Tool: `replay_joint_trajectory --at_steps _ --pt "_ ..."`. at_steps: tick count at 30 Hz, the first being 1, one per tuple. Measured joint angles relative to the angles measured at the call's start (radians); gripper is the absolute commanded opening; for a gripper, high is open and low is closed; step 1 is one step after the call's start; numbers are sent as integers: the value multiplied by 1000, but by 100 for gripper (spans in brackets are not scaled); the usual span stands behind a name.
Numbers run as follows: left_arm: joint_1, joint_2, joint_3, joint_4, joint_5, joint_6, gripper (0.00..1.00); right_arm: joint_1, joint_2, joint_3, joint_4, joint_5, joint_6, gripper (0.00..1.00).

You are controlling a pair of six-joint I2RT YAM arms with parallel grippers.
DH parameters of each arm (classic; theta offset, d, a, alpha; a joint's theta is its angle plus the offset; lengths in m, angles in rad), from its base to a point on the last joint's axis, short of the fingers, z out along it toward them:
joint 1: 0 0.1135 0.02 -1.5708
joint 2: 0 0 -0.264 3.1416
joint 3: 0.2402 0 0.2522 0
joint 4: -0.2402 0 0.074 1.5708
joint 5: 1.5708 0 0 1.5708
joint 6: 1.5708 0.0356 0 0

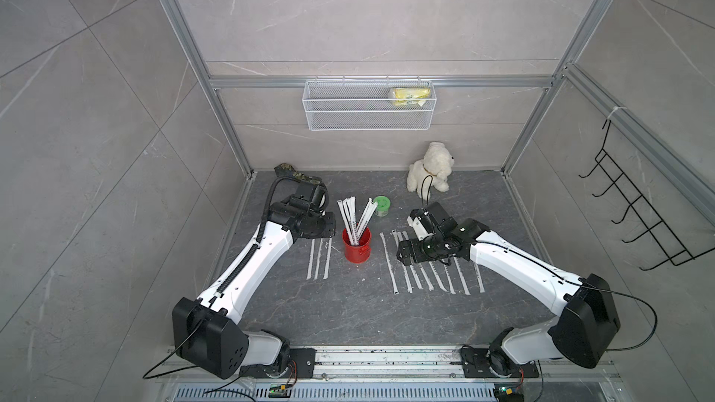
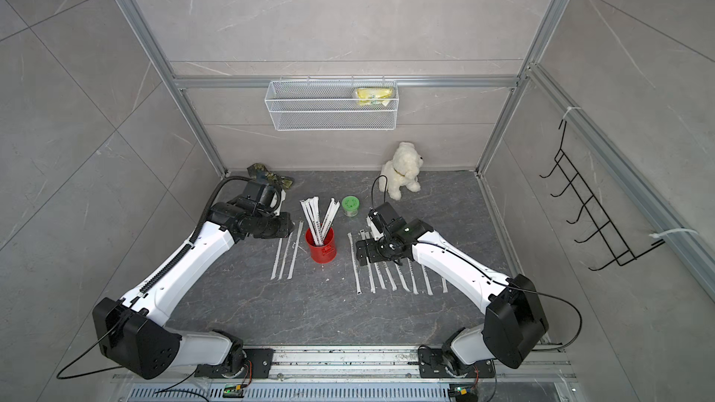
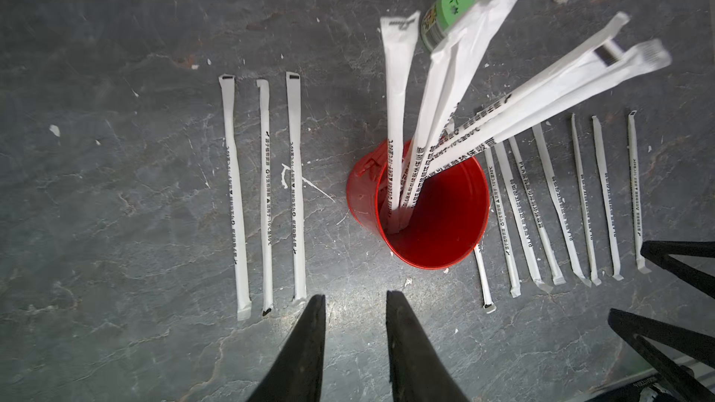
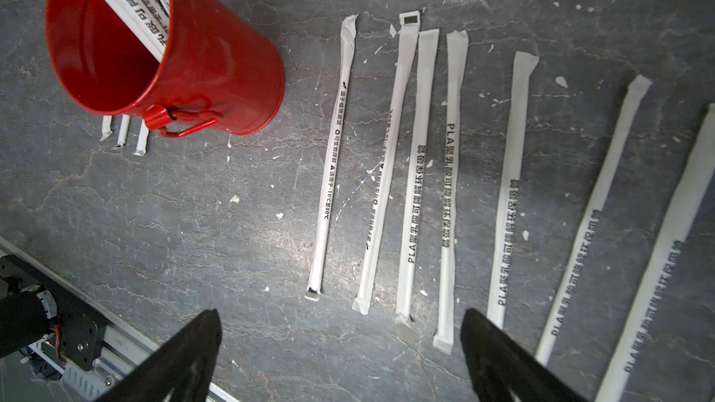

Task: Take the straws out of the storage container
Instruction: Place the straw at the center of the board, then pick up the straw from the container.

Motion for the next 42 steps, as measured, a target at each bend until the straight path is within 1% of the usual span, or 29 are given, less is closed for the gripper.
replay_joint_trajectory --at_steps 8,15,20,31,42 --pt "0 5 -44 124 33 -44 32 0 0 0 0 0 0 100" --pt "0 77 -43 188 35 -60 31 0 0 0 0 5 -1 100" --pt "0 137 -36 194 34 -64 30 0 0 0 0 12 -1 100" --pt "1 239 34 220 36 -64 29 -5 6 0 0 16 -2 100" --pt "1 261 45 231 55 -64 29 -5 19 0 0 15 -2 100"
